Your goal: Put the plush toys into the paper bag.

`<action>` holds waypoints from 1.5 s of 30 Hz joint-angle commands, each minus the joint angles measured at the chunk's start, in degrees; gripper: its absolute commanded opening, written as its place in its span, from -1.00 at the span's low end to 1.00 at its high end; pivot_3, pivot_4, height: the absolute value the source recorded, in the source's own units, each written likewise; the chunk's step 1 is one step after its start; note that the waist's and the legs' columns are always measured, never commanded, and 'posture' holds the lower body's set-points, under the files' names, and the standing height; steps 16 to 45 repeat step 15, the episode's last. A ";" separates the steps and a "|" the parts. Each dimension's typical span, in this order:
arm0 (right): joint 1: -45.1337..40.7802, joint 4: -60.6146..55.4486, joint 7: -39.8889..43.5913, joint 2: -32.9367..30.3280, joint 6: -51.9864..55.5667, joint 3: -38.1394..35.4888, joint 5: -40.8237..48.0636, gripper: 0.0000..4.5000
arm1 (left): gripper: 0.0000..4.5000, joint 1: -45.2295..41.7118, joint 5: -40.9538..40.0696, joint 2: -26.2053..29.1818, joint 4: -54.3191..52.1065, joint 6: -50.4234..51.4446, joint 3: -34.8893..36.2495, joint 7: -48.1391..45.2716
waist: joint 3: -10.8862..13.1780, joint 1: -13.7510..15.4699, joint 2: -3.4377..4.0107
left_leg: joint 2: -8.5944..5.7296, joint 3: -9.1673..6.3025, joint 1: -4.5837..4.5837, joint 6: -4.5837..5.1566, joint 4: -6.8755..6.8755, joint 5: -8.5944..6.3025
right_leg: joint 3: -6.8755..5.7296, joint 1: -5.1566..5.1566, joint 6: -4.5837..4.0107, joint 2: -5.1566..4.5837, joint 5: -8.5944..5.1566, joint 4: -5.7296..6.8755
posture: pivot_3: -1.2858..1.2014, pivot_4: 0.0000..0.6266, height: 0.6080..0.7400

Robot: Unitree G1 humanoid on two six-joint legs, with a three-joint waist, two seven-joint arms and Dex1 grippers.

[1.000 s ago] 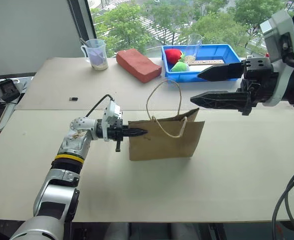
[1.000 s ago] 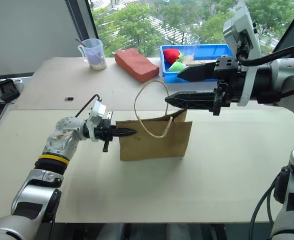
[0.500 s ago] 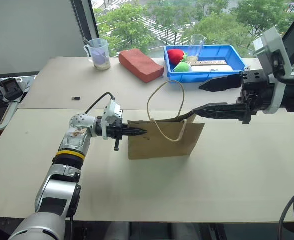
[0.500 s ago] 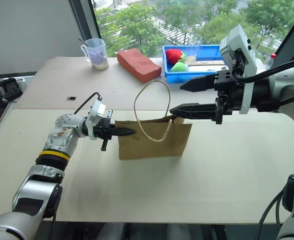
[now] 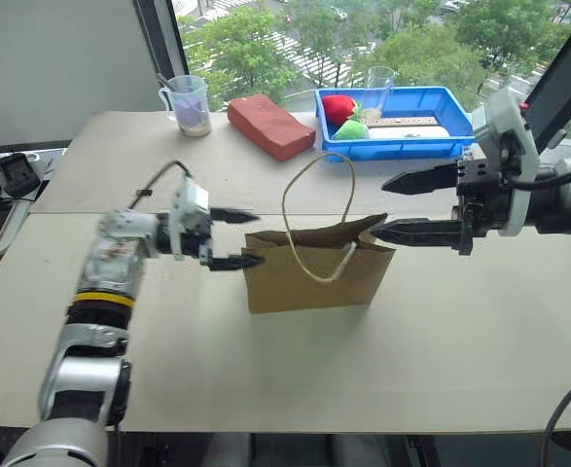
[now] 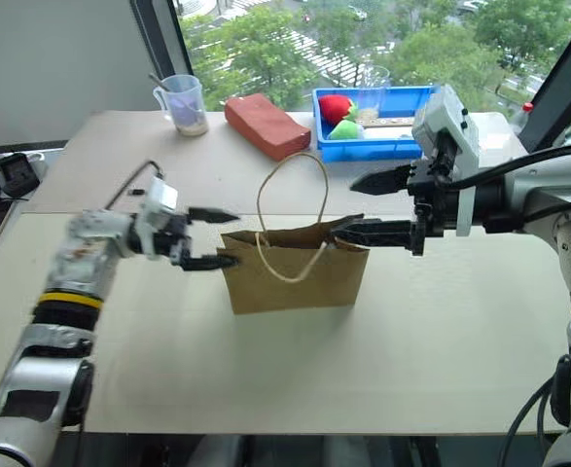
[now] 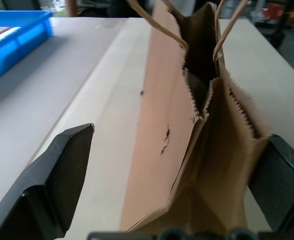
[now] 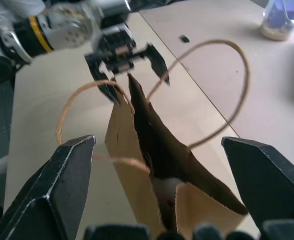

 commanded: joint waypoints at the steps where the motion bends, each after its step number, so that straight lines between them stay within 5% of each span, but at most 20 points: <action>1: 3.28 0.50 0.34 -2.22 -3.47 -4.82 -1.50 1.00 | 0.97 3.95 -3.09 5.66 -15.08 12.24 6.51 9.84 | 0.01 0.01 0.00 | 0.01 0.00 0.00 0.02 -0.02 -0.01 | 0.00 0.00 0.01 0.00 0.00 -0.02 | 0.03 -0.52 1.00; 12: 15.00 11.79 2.74 -4.02 -16.03 -7.62 -9.88 1.00 | 0.97 12.34 -2.59 18.68 -23.57 16.90 14.86 17.34 | 0.04 0.80 0.01 | 0.02 0.08 0.10 0.01 0.01 -0.01 | 0.01 0.06 0.01 0.00 -0.02 -0.19 | 0.03 -0.52 1.00; 45: 14.45 14.17 3.91 -3.77 -18.17 -6.93 -11.10 1.00 | 0.97 11.77 -2.41 19.26 -22.89 15.82 14.00 16.62 | 0.04 0.77 0.01 | 0.03 0.08 0.14 0.00 0.00 -0.01 | 0.01 0.07 0.01 0.01 -0.02 -0.16 | 0.03 -0.52 1.00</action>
